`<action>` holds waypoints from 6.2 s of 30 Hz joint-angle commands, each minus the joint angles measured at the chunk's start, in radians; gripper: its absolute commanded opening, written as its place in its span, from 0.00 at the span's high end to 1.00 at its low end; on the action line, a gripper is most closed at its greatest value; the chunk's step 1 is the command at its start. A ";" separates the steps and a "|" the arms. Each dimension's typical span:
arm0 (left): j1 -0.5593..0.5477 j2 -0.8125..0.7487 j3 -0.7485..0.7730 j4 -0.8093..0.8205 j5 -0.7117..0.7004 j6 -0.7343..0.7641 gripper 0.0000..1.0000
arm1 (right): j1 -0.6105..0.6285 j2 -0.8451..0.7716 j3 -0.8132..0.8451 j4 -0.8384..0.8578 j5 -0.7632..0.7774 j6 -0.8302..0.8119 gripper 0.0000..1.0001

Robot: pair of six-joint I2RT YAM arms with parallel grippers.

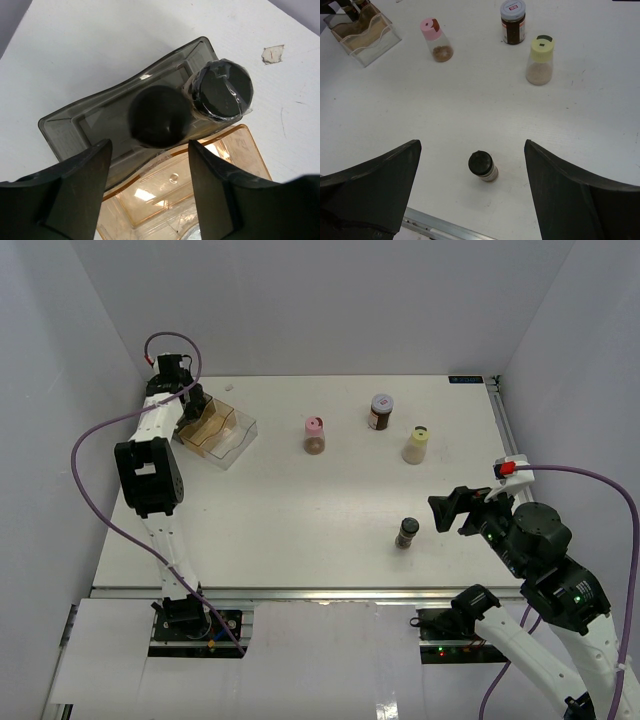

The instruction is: Organize the condiment bottles

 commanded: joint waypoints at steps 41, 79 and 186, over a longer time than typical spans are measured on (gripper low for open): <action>-0.710 -0.850 -0.678 -0.068 0.383 0.016 0.17 | -0.001 0.001 -0.118 -0.082 -0.128 0.127 0.10; -1.153 -0.668 -0.538 -0.039 0.268 0.107 0.14 | -0.001 -0.044 -0.042 -0.098 0.118 0.229 0.09; 0.080 -0.216 -0.023 -0.066 -0.014 -0.035 1.00 | -0.001 -0.164 -0.158 0.126 0.006 0.108 0.10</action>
